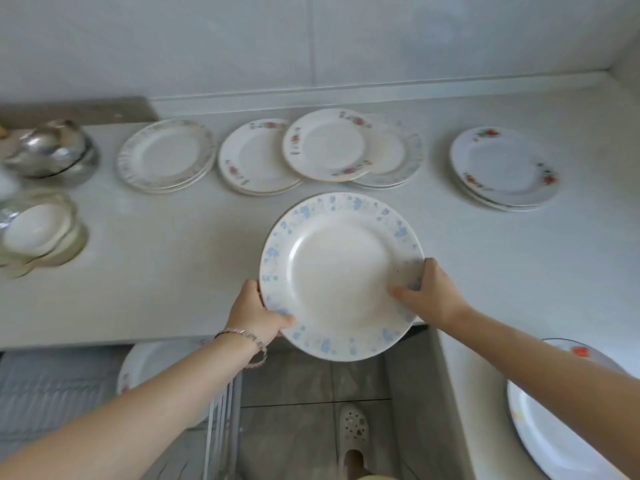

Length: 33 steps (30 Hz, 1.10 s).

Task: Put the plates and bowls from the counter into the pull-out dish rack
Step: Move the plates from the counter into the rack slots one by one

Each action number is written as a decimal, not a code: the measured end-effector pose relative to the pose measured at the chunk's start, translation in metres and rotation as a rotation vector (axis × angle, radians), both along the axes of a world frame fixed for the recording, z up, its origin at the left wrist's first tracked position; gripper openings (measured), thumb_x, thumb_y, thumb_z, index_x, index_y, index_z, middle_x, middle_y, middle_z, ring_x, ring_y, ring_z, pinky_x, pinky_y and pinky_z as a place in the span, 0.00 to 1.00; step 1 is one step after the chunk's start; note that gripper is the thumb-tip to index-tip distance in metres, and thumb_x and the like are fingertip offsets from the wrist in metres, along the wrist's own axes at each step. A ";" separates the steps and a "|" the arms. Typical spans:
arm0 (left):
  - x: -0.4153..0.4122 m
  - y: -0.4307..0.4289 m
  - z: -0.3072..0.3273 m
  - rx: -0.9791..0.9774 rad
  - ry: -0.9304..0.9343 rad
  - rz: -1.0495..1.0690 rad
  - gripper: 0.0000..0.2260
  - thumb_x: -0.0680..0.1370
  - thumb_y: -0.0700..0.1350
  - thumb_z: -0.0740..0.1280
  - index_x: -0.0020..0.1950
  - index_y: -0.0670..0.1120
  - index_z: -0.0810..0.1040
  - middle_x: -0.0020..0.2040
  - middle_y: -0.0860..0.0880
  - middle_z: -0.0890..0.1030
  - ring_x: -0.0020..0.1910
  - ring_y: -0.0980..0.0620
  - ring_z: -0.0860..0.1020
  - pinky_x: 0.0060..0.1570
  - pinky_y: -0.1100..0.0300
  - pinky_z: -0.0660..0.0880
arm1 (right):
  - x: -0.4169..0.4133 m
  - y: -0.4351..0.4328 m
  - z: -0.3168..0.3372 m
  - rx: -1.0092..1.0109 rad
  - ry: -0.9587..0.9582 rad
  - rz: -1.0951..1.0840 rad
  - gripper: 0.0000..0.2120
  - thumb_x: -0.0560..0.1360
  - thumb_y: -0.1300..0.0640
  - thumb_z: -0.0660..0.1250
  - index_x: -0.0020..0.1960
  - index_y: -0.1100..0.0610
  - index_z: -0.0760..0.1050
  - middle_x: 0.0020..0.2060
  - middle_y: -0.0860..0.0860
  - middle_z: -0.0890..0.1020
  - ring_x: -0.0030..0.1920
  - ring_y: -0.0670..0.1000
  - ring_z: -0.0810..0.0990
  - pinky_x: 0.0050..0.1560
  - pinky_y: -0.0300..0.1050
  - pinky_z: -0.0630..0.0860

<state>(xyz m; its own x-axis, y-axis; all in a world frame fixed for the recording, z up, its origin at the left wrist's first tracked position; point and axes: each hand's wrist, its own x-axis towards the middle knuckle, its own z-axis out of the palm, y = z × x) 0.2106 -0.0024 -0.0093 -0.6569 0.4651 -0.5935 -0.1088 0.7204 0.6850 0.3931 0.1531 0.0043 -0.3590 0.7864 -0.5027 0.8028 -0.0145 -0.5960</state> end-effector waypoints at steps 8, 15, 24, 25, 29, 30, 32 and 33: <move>-0.112 -0.207 -0.001 -0.133 -0.095 0.022 0.13 0.68 0.28 0.71 0.47 0.41 0.77 0.46 0.45 0.82 0.49 0.44 0.80 0.39 0.53 0.80 | -0.124 -0.185 -0.028 -0.118 0.039 0.184 0.25 0.71 0.55 0.71 0.63 0.63 0.67 0.57 0.55 0.78 0.52 0.53 0.76 0.49 0.44 0.73; -0.193 -0.338 -0.035 -0.315 -0.198 0.051 0.19 0.69 0.26 0.69 0.56 0.40 0.74 0.53 0.41 0.81 0.51 0.43 0.79 0.45 0.51 0.80 | -0.204 -0.323 -0.064 -0.213 0.008 0.225 0.23 0.73 0.56 0.69 0.64 0.62 0.66 0.51 0.51 0.75 0.48 0.48 0.73 0.41 0.36 0.69; -0.232 -0.393 -0.132 -0.498 -0.240 0.016 0.15 0.69 0.27 0.69 0.53 0.40 0.76 0.55 0.41 0.82 0.51 0.42 0.81 0.46 0.52 0.82 | -0.245 -0.394 -0.152 -0.368 -0.197 0.124 0.25 0.72 0.56 0.68 0.65 0.63 0.66 0.56 0.57 0.79 0.56 0.57 0.79 0.55 0.48 0.77; -0.233 -0.391 -0.144 -0.513 -0.242 0.007 0.16 0.69 0.27 0.70 0.55 0.38 0.77 0.56 0.40 0.82 0.53 0.42 0.81 0.47 0.51 0.81 | -0.246 -0.394 -0.163 -0.372 -0.217 0.115 0.25 0.71 0.56 0.68 0.65 0.63 0.67 0.54 0.57 0.80 0.55 0.57 0.80 0.54 0.49 0.78; -0.241 -0.373 -0.193 -0.558 -0.226 -0.060 0.22 0.68 0.31 0.73 0.61 0.38 0.75 0.58 0.42 0.81 0.56 0.43 0.81 0.54 0.50 0.80 | -0.256 -0.383 -0.208 -0.371 -0.293 0.054 0.24 0.71 0.57 0.68 0.64 0.64 0.69 0.53 0.59 0.81 0.52 0.59 0.80 0.47 0.46 0.77; -0.244 -0.366 -0.205 -0.571 -0.213 -0.071 0.23 0.67 0.32 0.73 0.61 0.38 0.74 0.58 0.42 0.80 0.57 0.43 0.80 0.55 0.50 0.79 | -0.259 -0.378 -0.217 -0.359 -0.312 0.039 0.23 0.71 0.57 0.68 0.63 0.65 0.69 0.53 0.59 0.81 0.51 0.59 0.80 0.46 0.46 0.77; -0.249 -0.352 -0.226 -0.601 -0.169 -0.087 0.24 0.68 0.34 0.74 0.62 0.39 0.72 0.59 0.43 0.79 0.57 0.44 0.80 0.55 0.51 0.80 | -0.266 -0.369 -0.234 -0.334 -0.329 -0.006 0.23 0.71 0.58 0.67 0.63 0.65 0.68 0.54 0.60 0.80 0.49 0.59 0.79 0.49 0.48 0.78; -0.252 -0.345 -0.234 -0.610 -0.139 -0.091 0.23 0.68 0.35 0.73 0.61 0.39 0.72 0.59 0.43 0.79 0.57 0.43 0.80 0.56 0.51 0.79 | -0.270 -0.365 -0.240 -0.319 -0.330 -0.027 0.23 0.72 0.59 0.67 0.64 0.66 0.67 0.55 0.60 0.79 0.50 0.59 0.79 0.50 0.49 0.78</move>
<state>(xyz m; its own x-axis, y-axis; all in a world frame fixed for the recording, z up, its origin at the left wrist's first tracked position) -0.0413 -0.3470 -0.2429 -0.5286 0.0667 -0.8462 -0.0873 0.9873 0.1324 0.1235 -0.2124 -0.2358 -0.1203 0.5804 -0.8054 0.9457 -0.1798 -0.2709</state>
